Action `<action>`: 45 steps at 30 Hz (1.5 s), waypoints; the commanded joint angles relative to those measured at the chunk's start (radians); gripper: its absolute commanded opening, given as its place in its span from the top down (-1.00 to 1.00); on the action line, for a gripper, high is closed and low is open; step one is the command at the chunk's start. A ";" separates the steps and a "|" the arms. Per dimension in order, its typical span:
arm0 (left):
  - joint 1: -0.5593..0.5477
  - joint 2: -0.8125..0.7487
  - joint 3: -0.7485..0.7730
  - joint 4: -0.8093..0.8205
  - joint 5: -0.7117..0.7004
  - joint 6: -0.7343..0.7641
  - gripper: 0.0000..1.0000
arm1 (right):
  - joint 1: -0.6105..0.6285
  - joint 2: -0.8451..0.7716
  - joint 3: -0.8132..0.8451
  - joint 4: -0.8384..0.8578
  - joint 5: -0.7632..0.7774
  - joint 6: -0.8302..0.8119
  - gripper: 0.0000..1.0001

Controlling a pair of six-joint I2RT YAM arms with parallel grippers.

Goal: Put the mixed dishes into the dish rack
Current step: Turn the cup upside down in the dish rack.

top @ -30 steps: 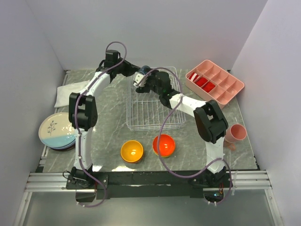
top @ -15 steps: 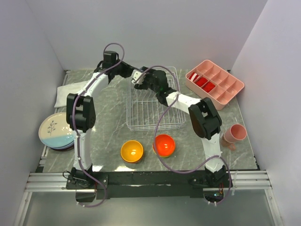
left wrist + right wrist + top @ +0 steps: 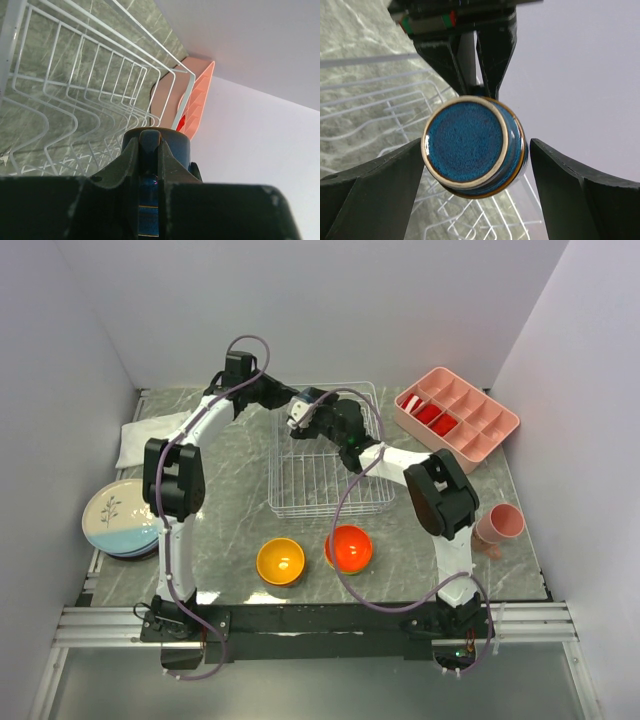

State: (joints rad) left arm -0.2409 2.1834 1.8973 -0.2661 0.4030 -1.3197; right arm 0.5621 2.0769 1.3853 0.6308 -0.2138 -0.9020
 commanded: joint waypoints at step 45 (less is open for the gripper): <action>0.147 -0.195 -0.007 0.240 0.065 0.347 -0.93 | -0.024 0.216 0.839 -0.761 0.013 0.411 0.37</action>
State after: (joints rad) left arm -0.1055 2.0705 1.8671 -0.0517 0.4637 -1.0985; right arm 0.5465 2.2574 2.1105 0.0055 -0.1791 -0.5697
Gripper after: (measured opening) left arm 0.966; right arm 0.736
